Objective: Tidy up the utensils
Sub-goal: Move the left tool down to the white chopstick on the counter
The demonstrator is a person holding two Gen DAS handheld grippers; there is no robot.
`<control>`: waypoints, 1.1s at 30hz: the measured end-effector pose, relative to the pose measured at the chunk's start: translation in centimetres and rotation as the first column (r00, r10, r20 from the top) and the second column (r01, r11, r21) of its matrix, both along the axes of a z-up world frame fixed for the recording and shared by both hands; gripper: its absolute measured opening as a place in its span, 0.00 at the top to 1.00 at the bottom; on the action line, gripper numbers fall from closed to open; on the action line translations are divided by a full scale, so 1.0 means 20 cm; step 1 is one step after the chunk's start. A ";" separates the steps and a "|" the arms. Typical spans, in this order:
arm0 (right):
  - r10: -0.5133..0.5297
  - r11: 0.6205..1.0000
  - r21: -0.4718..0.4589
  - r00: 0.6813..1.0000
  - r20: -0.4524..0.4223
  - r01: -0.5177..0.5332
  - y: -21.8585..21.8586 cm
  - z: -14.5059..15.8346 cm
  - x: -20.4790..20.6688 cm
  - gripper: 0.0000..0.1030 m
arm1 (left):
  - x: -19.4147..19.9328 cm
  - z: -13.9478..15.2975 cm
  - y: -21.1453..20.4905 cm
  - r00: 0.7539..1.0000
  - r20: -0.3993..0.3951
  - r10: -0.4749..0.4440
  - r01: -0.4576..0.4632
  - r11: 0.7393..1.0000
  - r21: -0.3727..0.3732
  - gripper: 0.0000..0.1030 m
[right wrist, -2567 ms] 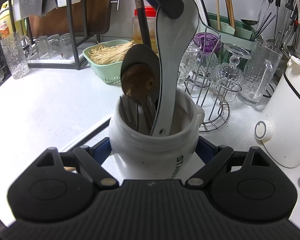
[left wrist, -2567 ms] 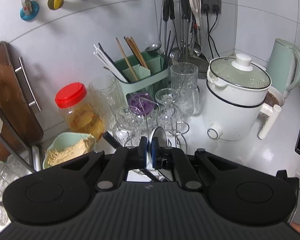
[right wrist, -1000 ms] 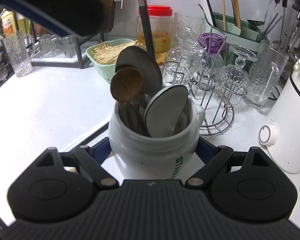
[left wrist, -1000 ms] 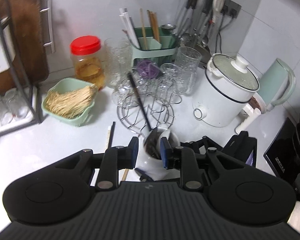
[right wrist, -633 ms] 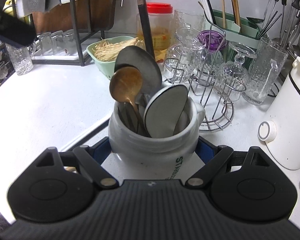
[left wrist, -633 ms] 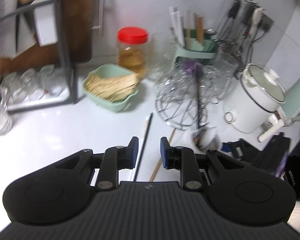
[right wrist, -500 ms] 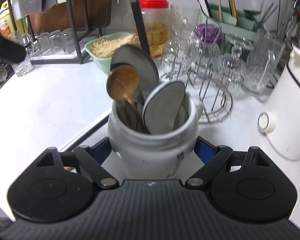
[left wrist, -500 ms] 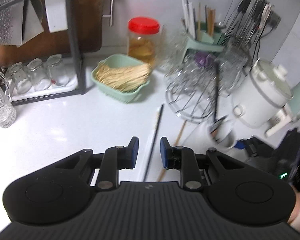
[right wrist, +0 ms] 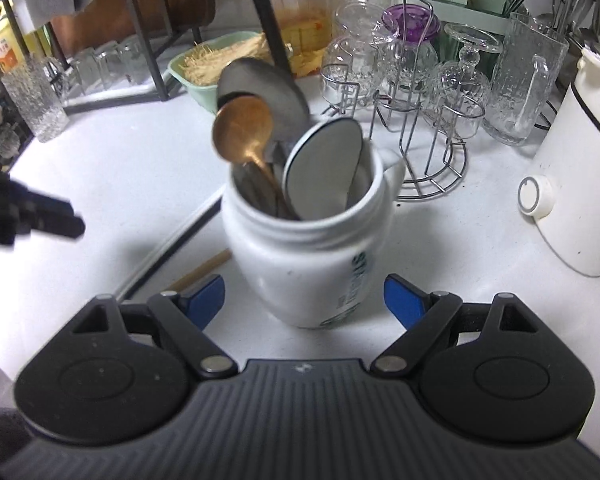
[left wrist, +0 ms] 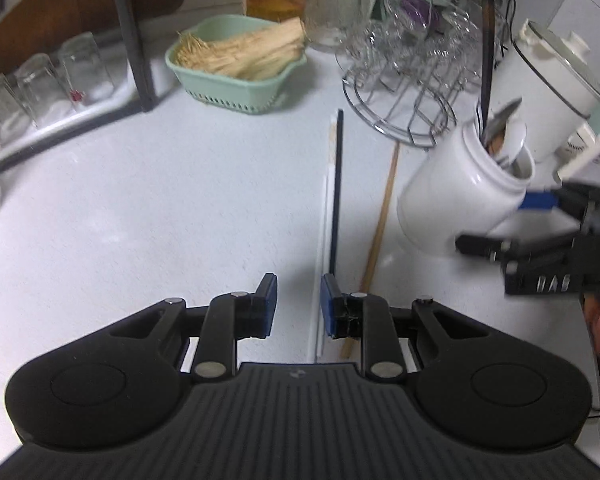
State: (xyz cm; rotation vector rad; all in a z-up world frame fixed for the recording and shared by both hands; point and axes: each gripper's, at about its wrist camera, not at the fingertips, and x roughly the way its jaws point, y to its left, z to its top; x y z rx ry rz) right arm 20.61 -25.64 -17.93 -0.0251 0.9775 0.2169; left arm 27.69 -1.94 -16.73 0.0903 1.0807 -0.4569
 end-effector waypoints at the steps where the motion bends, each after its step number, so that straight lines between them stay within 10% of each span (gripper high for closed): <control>1: -0.004 1.000 -0.002 1.000 0.003 0.004 -0.01 0.01 0.01 0.15 | -0.01 -0.01 0.00 1.000 0.000 -0.002 0.002 1.000 -0.006 0.74; 13: 0.026 0.999 0.047 1.000 0.015 -0.026 -0.02 0.07 0.06 0.14 | -0.09 -0.09 0.06 0.997 -0.070 0.039 -0.046 0.995 -0.093 0.74; 33: -0.023 0.993 0.116 0.994 0.107 0.010 -0.06 0.05 0.01 0.15 | -0.32 -0.26 -0.07 0.994 -0.065 -0.094 0.103 0.982 0.158 0.82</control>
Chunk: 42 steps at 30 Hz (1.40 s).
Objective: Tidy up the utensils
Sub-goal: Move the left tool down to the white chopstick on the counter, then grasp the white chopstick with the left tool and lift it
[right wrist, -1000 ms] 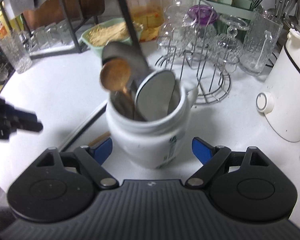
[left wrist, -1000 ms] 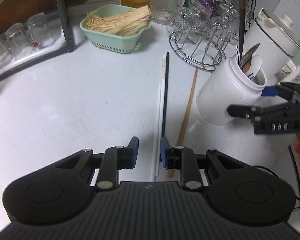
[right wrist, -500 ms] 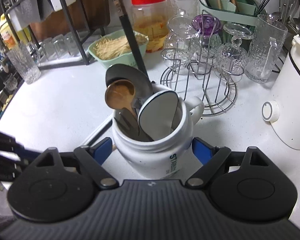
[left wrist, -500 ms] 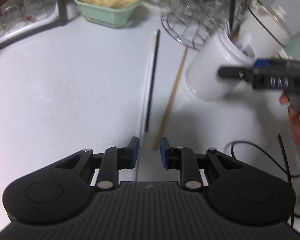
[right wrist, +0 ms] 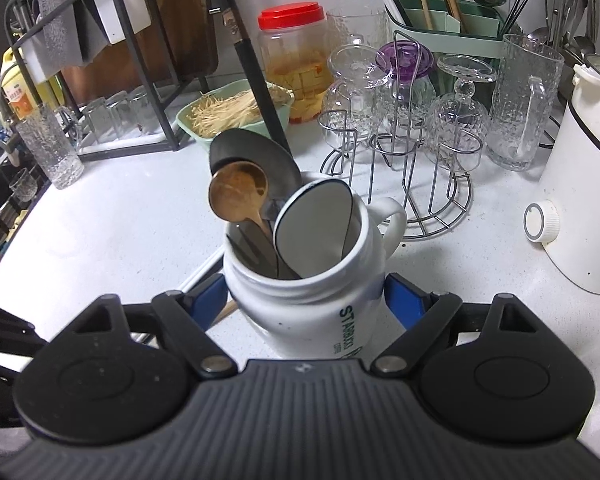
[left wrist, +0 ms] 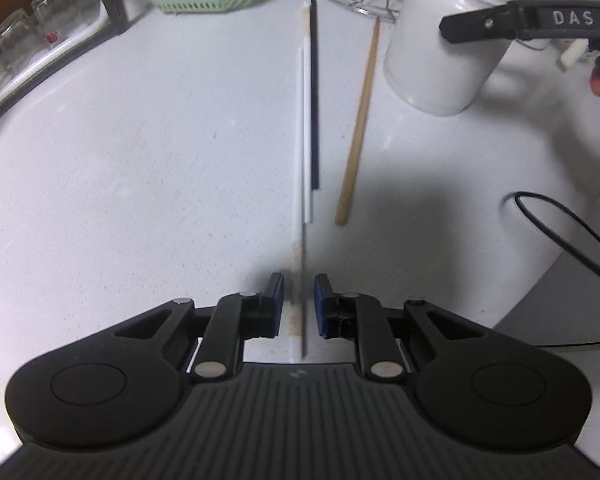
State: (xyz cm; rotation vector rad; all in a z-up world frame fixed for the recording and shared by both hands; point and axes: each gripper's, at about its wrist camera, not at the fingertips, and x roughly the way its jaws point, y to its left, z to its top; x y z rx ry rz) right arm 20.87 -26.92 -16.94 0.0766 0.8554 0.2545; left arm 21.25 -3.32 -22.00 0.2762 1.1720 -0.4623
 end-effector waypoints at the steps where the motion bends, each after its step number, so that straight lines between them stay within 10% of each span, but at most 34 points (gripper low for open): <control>1: -0.002 1.000 0.002 1.000 0.003 0.002 0.00 0.00 0.00 0.15 | 0.00 0.00 -0.01 1.000 0.007 -0.006 0.006 1.000 0.009 0.85; 28: -0.094 0.995 0.031 0.987 0.130 0.091 0.04 -0.06 -0.07 0.15 | -0.23 0.18 0.07 0.988 0.026 0.155 -0.151 0.983 -0.103 0.94; 42: -0.144 0.990 0.032 0.976 0.161 0.140 0.08 -0.07 -0.07 0.15 | -0.34 0.13 0.16 0.976 -0.112 0.186 -0.206 0.959 -0.197 0.94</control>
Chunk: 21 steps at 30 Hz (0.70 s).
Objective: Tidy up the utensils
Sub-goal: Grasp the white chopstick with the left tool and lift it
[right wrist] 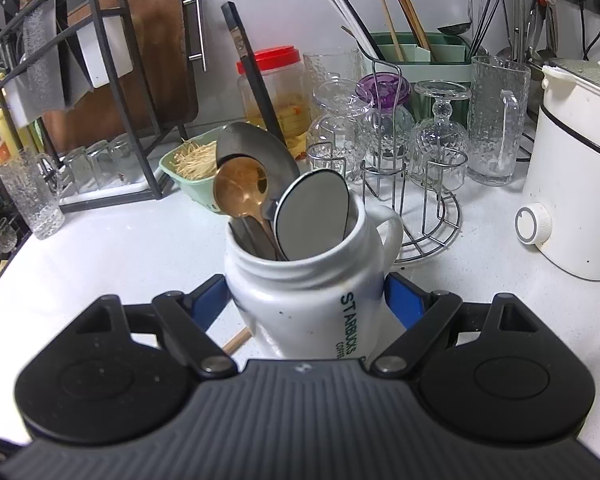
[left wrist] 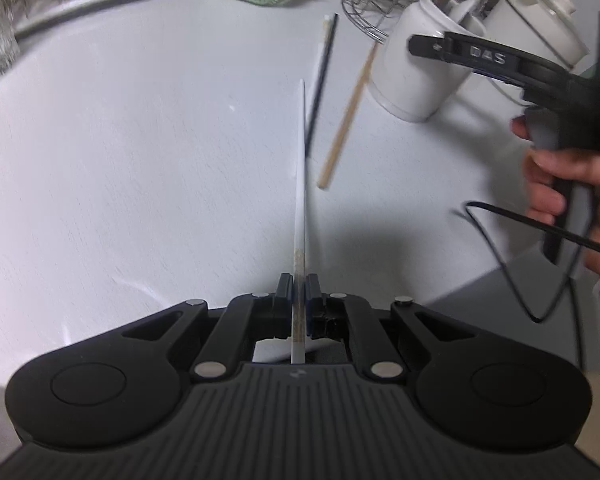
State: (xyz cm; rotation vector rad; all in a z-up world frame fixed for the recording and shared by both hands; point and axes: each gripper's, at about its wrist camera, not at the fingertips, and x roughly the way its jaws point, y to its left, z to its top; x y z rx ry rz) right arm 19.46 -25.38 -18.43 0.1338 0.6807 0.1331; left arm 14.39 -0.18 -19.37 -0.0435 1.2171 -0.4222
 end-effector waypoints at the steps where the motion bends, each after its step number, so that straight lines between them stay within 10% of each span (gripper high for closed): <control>1: -0.004 1.000 -0.001 1.000 -0.006 0.004 0.00 0.00 0.00 0.15 | -0.02 -0.01 0.00 1.000 -0.014 0.000 0.000 1.000 -0.009 0.94; 21: 0.020 1.000 -0.011 0.999 -0.037 -0.021 0.01 0.02 -0.02 0.15 | -0.15 -0.09 0.07 0.992 -0.075 0.106 -0.114 0.988 -0.108 0.92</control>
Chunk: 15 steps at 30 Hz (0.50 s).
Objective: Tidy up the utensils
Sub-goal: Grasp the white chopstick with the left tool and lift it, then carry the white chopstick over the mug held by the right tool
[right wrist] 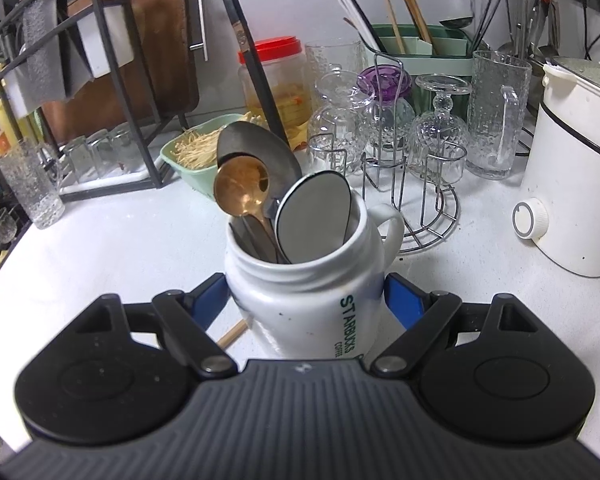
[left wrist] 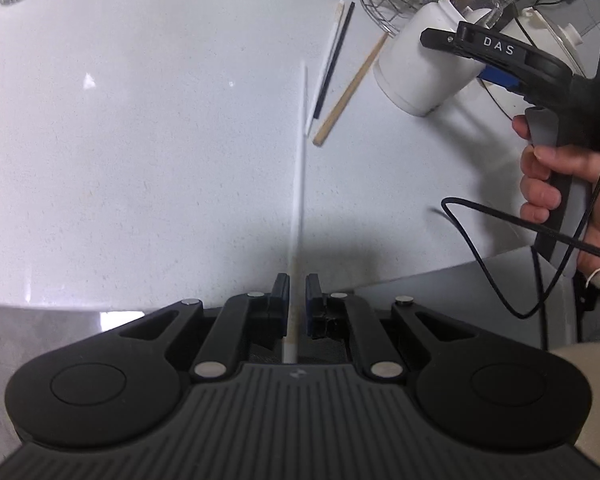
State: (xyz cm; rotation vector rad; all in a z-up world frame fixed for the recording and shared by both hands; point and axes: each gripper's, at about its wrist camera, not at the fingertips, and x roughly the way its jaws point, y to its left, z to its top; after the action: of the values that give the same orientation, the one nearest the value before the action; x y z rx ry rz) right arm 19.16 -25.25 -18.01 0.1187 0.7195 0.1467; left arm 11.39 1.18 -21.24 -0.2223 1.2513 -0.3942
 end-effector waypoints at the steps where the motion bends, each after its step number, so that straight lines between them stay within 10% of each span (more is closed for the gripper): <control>1: 0.009 1.000 0.001 1.000 -0.002 -0.009 0.00 0.00 0.00 0.15 | 0.00 0.00 0.01 1.000 -0.008 0.002 -0.002 1.000 -0.012 0.87; 4: 0.027 1.000 0.000 1.000 -0.002 -0.027 -0.01 0.00 -0.01 0.15 | -0.01 0.02 0.01 1.000 0.001 -0.012 0.012 1.000 -0.006 0.71; 15: 0.050 0.999 -0.005 0.999 -0.008 -0.050 0.00 0.01 -0.06 0.16 | 0.00 -0.10 -0.02 0.995 -0.096 -0.029 0.033 0.998 0.047 0.71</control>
State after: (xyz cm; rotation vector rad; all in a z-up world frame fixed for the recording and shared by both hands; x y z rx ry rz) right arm 17.97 -25.25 -17.75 0.0960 0.7307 0.1920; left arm 11.47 0.80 -23.28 -0.1823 1.3574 -0.3834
